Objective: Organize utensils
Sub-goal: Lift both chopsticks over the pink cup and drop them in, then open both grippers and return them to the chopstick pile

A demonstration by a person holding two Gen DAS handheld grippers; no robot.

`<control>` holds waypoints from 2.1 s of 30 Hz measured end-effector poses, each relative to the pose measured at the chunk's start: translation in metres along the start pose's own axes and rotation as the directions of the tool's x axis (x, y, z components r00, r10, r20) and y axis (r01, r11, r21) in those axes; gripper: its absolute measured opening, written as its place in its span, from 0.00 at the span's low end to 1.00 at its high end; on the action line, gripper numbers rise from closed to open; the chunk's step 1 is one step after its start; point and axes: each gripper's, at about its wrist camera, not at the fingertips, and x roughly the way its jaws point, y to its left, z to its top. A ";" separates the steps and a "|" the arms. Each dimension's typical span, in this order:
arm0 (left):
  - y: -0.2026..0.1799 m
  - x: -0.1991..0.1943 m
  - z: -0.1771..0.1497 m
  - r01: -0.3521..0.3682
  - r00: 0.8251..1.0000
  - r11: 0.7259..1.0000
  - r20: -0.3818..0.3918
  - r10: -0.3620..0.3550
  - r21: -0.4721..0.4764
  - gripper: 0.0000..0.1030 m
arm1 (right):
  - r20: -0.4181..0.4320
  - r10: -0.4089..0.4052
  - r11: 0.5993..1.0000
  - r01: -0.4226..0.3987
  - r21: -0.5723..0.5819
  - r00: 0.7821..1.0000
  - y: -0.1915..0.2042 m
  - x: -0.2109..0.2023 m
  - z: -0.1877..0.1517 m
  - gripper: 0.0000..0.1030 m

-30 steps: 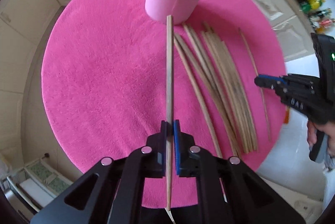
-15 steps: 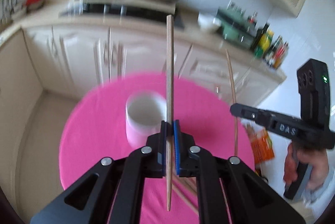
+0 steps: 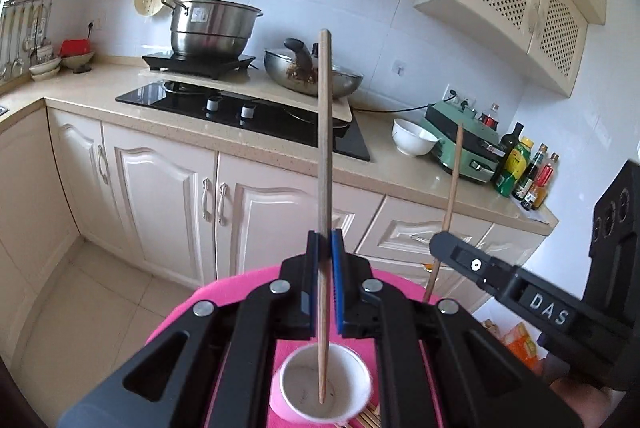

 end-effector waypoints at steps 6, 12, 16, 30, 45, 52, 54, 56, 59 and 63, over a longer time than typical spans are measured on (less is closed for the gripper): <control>0.011 0.027 -0.032 -0.016 0.999 1.000 -0.043 0.017 0.027 0.06 | 0.004 -0.046 0.998 0.046 -0.033 0.999 -0.001 0.027 -0.020 0.06; 0.015 0.028 -0.055 -0.020 0.994 0.998 -0.103 0.026 0.056 0.06 | -0.054 -0.050 0.995 0.044 -0.094 0.997 0.000 0.026 -0.042 0.06; 0.017 0.019 -0.065 -0.024 0.991 0.999 -0.127 0.028 0.038 0.06 | -0.083 -0.059 0.991 0.049 -0.121 0.995 0.000 0.012 -0.055 0.06; 0.014 -0.005 -0.092 -0.133 0.964 0.991 -0.233 0.127 -0.011 0.24 | -0.197 -0.046 0.984 0.010 -0.177 0.979 -0.001 0.002 -0.077 0.07; -0.020 -0.021 -0.178 -0.225 0.859 0.964 -0.496 0.127 -0.144 0.28 | -0.214 -0.043 0.967 -0.014 -0.256 0.976 -0.042 -0.062 -0.067 0.48; -0.045 0.003 -0.215 -0.251 0.760 0.963 -0.636 0.131 -0.101 0.28 | -0.346 -0.155 0.961 0.060 -0.269 0.925 -0.094 -0.065 -0.087 0.48; -0.050 0.009 -0.224 -0.257 0.734 0.961 -0.667 0.126 -0.101 0.28 | -0.393 -0.164 0.965 0.065 -0.253 0.905 -0.107 -0.063 -0.096 0.48; -0.053 0.013 -0.230 -0.267 0.714 0.960 -0.687 0.139 -0.084 0.28 | -0.435 -0.185 0.965 0.078 -0.251 0.881 -0.118 -0.061 -0.106 0.48; -0.056 0.020 -0.241 -0.293 0.666 0.954 -0.729 0.159 -0.059 0.28 | -0.483 -0.185 0.968 0.073 -0.240 0.856 -0.127 -0.059 -0.117 0.48; -0.055 0.025 -0.244 -0.309 0.644 0.950 -0.746 0.167 -0.053 0.28 | -0.529 -0.194 0.966 0.067 -0.249 0.826 -0.132 -0.054 -0.126 0.45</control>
